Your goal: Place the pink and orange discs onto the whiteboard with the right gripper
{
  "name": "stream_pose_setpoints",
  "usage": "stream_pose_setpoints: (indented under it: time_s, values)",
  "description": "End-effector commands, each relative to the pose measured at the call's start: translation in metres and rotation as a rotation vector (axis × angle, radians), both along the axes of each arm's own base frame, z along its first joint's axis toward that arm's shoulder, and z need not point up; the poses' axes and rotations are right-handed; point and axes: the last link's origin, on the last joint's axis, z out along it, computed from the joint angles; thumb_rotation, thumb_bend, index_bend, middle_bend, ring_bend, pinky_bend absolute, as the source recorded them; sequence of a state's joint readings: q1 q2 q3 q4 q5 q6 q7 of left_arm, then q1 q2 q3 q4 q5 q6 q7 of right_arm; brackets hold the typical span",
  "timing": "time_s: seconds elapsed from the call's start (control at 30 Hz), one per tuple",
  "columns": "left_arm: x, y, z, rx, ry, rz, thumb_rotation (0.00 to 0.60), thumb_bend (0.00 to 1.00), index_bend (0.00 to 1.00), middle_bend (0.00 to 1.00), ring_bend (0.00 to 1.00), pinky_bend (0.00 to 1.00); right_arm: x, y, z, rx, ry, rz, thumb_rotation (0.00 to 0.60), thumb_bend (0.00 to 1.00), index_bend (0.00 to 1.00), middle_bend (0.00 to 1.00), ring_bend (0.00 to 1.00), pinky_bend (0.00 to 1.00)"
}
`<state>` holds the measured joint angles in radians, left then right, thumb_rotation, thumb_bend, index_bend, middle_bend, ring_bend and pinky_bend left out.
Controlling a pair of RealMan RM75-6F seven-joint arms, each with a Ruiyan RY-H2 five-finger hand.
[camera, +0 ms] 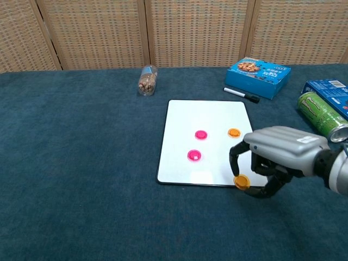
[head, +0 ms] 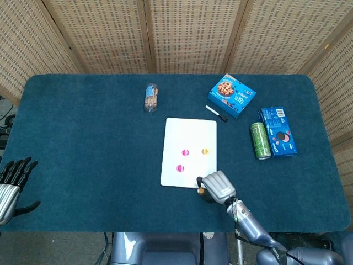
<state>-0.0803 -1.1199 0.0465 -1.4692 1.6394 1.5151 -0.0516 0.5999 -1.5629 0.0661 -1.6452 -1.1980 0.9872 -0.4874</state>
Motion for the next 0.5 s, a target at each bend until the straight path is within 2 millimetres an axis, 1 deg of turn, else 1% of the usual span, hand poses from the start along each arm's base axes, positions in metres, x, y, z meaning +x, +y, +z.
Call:
stream_pose_setpoints:
  time_s: [0.03,0.2,0.4,0.5]
  values:
    - [0.000,0.000,-0.001,-0.001,0.001,-0.001,0.600,0.00,0.00,0.00,0.00,0.00,0.016,-0.028,0.002,-0.055,0.026,-0.007,0.600,0.36,0.53,0.97,0.95,1.00]
    - [-0.001,0.001,0.001,0.005,-0.003,0.005,0.600,0.00,0.00,0.00,0.00,0.00,0.030,-0.055,-0.001,-0.100,0.043,-0.076,0.600,0.37,0.53,0.97,0.95,1.00]
    - [-0.002,0.003,0.002,0.003,-0.008,0.012,0.600,0.00,0.00,0.00,0.00,0.00,0.034,-0.066,-0.008,-0.118,0.090,-0.101,0.600,0.37,0.53,0.97,0.95,1.00]
    - [-0.002,0.003,0.002,0.003,-0.009,0.013,0.600,0.00,0.00,0.00,0.00,0.00,0.034,-0.067,-0.011,-0.118,0.102,-0.105,0.600,0.37,0.53,0.97,0.95,1.00]
